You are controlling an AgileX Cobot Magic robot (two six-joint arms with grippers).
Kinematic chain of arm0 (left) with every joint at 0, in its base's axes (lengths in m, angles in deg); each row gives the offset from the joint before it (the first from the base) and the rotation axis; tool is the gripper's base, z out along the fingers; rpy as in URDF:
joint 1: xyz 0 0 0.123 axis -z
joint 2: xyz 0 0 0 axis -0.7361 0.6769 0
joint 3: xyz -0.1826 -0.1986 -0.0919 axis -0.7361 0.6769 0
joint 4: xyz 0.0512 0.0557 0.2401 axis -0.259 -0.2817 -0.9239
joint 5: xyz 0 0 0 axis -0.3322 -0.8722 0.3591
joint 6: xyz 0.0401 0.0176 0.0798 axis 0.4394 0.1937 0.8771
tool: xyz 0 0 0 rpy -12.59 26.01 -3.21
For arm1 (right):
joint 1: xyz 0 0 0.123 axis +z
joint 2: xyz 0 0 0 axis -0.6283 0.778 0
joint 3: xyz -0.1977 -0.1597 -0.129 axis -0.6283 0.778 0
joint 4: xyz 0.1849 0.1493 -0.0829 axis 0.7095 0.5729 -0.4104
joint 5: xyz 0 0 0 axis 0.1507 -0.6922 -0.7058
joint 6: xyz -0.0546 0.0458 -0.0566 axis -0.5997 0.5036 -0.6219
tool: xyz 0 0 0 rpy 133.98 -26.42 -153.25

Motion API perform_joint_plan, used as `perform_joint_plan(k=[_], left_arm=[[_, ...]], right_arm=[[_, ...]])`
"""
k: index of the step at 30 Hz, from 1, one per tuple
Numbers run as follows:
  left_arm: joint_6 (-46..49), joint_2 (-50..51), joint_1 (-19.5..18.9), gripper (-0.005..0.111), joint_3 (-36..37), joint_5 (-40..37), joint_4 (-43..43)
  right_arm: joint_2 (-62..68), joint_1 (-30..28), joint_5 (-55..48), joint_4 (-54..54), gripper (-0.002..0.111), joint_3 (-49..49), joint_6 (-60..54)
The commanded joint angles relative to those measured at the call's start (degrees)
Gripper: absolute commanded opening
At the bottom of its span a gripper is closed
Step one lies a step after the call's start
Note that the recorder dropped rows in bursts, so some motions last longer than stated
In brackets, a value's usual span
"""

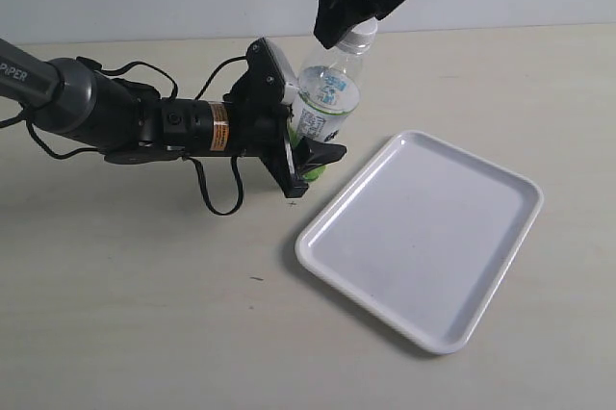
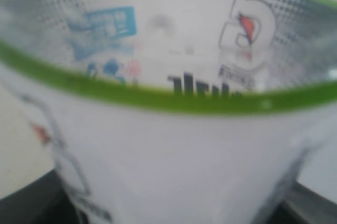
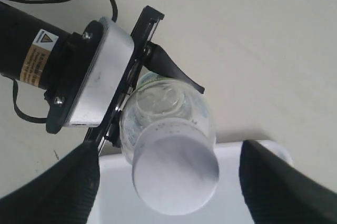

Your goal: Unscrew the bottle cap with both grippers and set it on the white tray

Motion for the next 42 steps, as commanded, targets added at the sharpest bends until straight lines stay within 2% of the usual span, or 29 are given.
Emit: perform_joint_plan(k=[1,7,10,14,22,23,28,42], left_arm=[[-0.28,-0.17,-0.10,0.000,0.20,-0.66,0.03],[-0.28,-0.17,-0.10,0.000,0.20,-0.66,0.03],[-0.28,-0.17,-0.10,0.000,0.20,-0.66,0.03],[-0.28,-0.17,-0.10,0.000,0.20,-0.66,0.03],[-0.28,-0.17,-0.10,0.000,0.20,-0.66,0.03],[-0.28,-0.17,-0.10,0.000,0.20,-0.66,0.03],[-0.51,-0.17,-0.10,0.000,0.20,-0.66,0.03],[-0.51,-0.17,-0.10,0.000,0.20,-0.66,0.03]], right_arm=[[-0.11,0.06,-1.41,-0.54,0.070,-0.24,3.51],[-0.11,0.06,-1.54,-0.54,0.070,-0.24,3.64],[-0.11,0.06,-1.77,-0.54,0.064,-0.24,3.64],[-0.11,0.06,-1.77,-0.54,0.048,-0.24,3.64],[-0.11,0.06,-1.77,-1.64,0.002,-0.24,3.53],[-0.11,0.06,-1.77,-1.88,0.000,-0.24,3.42],[-0.11,0.06,-1.77,-3.24,0.000,-0.24,-2.35],[-0.11,0.06,0.15,-2.86,0.000,-0.24,-38.33]])
